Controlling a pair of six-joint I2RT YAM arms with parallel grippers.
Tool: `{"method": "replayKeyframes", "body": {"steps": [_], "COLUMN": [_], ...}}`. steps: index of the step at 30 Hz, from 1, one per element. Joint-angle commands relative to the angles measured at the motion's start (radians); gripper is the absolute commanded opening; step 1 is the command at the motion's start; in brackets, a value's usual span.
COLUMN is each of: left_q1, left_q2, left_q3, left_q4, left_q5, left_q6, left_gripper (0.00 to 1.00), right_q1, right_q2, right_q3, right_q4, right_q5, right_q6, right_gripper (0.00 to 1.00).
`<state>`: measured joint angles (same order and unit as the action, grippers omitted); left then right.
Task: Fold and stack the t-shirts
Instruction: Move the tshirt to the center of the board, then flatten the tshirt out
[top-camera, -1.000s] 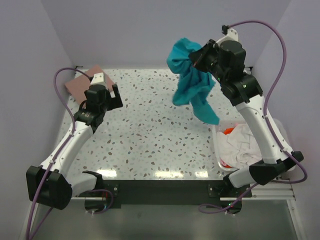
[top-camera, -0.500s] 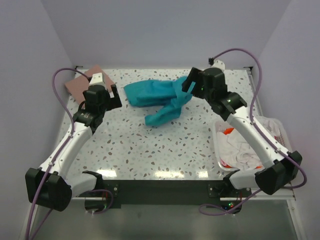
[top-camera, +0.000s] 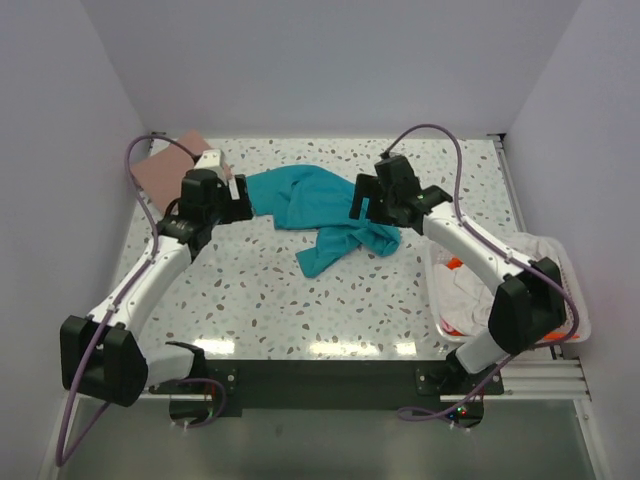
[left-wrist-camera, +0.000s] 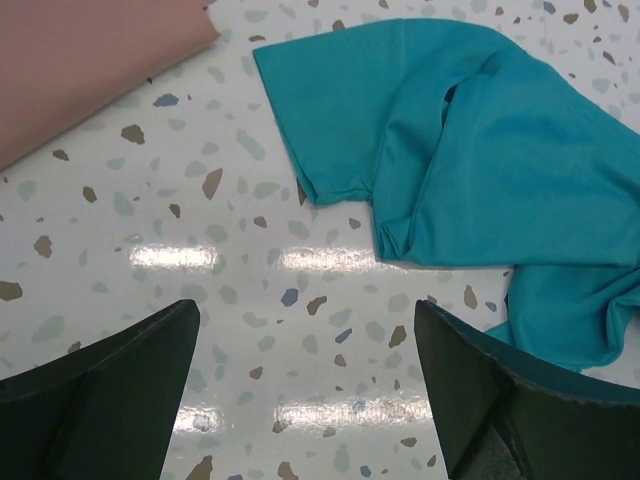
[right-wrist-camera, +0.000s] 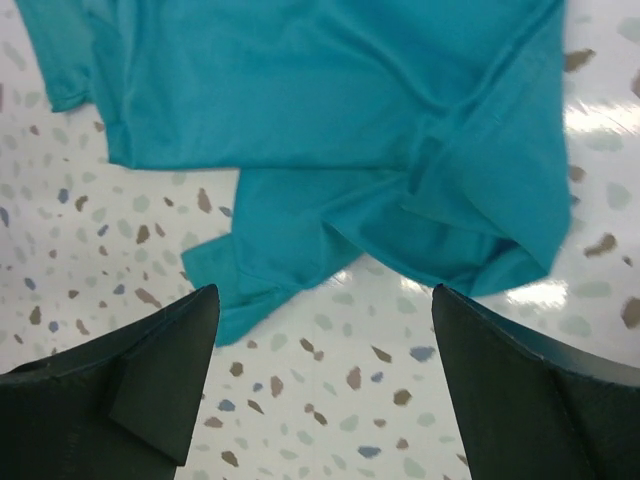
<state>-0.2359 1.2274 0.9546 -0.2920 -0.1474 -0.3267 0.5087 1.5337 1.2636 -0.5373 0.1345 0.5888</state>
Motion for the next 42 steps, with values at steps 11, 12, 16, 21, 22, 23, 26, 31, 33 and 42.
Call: {"method": "replayKeyframes", "body": {"steps": [11,12,16,21,22,23,26,31,33,42], "left_q1": [0.003,0.003,0.003,0.004,0.003,0.003,0.003,0.003,0.004,0.02], "left_q2": [0.15,0.171,0.237,0.34,0.352,0.375,0.42,0.487,0.517,0.656], "left_q3": [0.064,0.072,0.09,0.15,0.157,0.17,0.184,0.226,0.245,0.355], "left_q4": [0.067,0.067,0.082,0.079,0.079,0.08,0.085,0.082,0.083,0.053], "left_q5": [0.108,0.112,0.126,0.123,0.121,0.12,0.121,0.124,0.129,0.111], "left_q6": [-0.054,-0.057,-0.069,-0.074,-0.077,-0.08,-0.09,-0.109,-0.11,-0.104], "left_gripper": [0.94,0.94,0.93,0.9,0.88,0.88,0.84,0.82,0.82,0.79], "right_q1": [0.037,0.037,0.037,0.037,0.037,0.036,0.036,0.033,0.022,0.004], "right_q2": [0.229,0.232,0.243,0.221,0.221,0.223,0.235,0.243,0.244,0.244], "right_q3": [0.118,0.118,0.125,0.114,0.112,0.115,0.125,0.145,0.158,0.161], "right_q4": [0.045,0.039,-0.003,-0.018,-0.021,-0.024,-0.036,-0.069,-0.081,-0.09], "right_q5": [-0.233,-0.231,-0.23,-0.196,-0.194,-0.194,-0.19,-0.147,-0.147,-0.142], "right_q6": [-0.05,-0.052,-0.072,-0.089,-0.093,-0.096,-0.11,-0.126,-0.115,-0.106], "right_gripper": [0.88,0.88,0.88,0.88,0.88,0.88,0.88,0.88,0.88,0.88]}}
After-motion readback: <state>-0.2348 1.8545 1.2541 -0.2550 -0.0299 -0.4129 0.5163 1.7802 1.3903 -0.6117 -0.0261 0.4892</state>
